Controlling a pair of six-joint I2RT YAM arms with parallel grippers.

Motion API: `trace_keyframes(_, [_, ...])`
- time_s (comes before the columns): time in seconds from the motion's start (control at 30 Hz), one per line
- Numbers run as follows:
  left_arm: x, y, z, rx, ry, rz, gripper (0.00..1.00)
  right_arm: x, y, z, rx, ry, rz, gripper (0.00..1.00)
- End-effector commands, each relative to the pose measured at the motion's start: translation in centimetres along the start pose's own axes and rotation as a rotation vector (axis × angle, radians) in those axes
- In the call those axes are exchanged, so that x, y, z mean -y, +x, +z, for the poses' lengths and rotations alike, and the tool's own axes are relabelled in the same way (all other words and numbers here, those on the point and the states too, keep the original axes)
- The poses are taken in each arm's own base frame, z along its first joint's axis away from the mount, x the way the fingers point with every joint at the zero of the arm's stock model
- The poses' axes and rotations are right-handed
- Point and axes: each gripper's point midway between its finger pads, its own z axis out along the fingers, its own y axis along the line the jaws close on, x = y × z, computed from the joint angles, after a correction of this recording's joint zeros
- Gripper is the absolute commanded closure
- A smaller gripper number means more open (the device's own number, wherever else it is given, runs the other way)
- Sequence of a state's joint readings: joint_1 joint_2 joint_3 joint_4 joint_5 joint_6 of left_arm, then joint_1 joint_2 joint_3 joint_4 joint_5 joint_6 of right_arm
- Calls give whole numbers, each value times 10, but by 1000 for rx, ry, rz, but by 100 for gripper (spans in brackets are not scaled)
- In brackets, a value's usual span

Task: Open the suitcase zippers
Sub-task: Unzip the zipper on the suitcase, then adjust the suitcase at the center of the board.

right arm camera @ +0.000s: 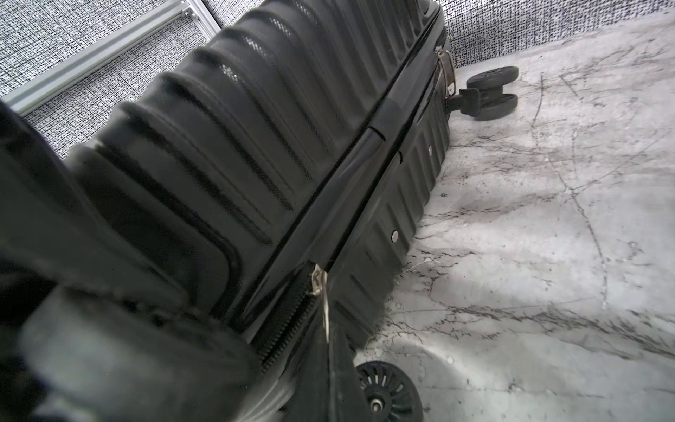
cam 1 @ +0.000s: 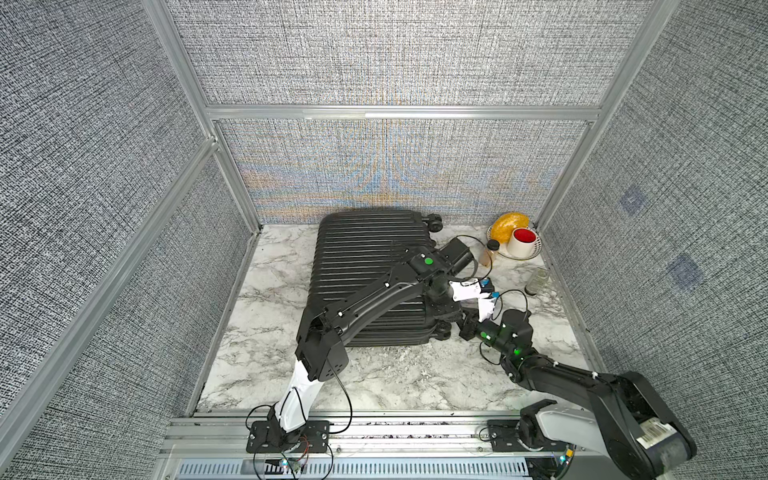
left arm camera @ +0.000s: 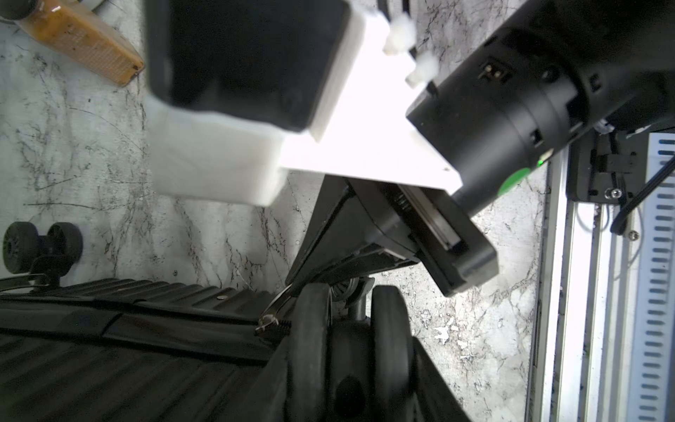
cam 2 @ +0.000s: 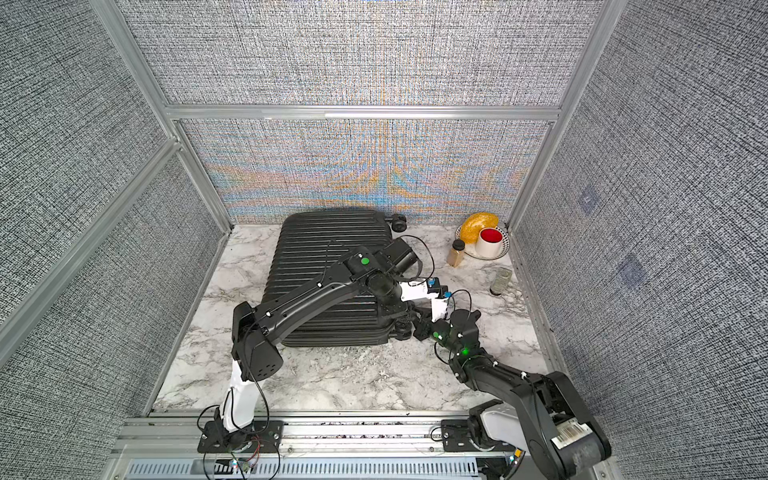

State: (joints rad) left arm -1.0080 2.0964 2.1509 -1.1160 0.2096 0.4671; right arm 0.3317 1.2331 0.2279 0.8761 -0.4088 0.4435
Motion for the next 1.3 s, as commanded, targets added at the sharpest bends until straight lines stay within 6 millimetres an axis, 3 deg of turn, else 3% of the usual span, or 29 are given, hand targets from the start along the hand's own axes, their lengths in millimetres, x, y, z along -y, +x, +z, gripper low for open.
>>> trace_keyframes(0.0, [16,1,-11,5,66,-12,100,15,-10,5,38,69,-5,100])
trace_keyframes(0.37, [14,-3,-12,20,58,-31,99,21,-14,18,22,63,10,100])
trace_keyframes(0.4, [12,-3,-12,22,48,-34,95,21,-13,18,21,65,12,100])
trace_keyframes(0.47, [10,-8,-17,38,31,-40,69,19,-11,16,13,58,12,97])
trace_keyframes(0.57, [7,-18,-29,75,10,-53,31,20,-3,12,-10,63,26,76])
trace_keyframes(0.63, [3,-24,-42,104,-20,-65,16,25,4,5,-19,96,47,62])
trace_keyframes(0.73, [-4,-34,-67,167,-85,-94,7,45,17,-7,-57,229,95,48])
trace_keyframes(0.77, [-7,-38,-90,209,-135,-113,5,52,20,-12,-64,275,107,45])
trace_keyframes(0.9, [-31,-24,-139,309,-330,-248,2,69,16,-38,-28,438,139,43])
trace_keyframes(1.0, [-67,25,-177,391,-501,-485,1,69,-1,-56,17,506,145,39])
trace_keyframes(1.03, [-81,50,-189,423,-561,-586,1,66,-7,-60,30,513,143,36])
trace_keyframes(1.13, [-113,141,-228,508,-712,-924,1,49,-24,-67,43,483,124,30])
trace_keyframes(1.27, [-126,268,-255,521,-893,-1319,2,3,-39,-57,-30,363,-2,29])
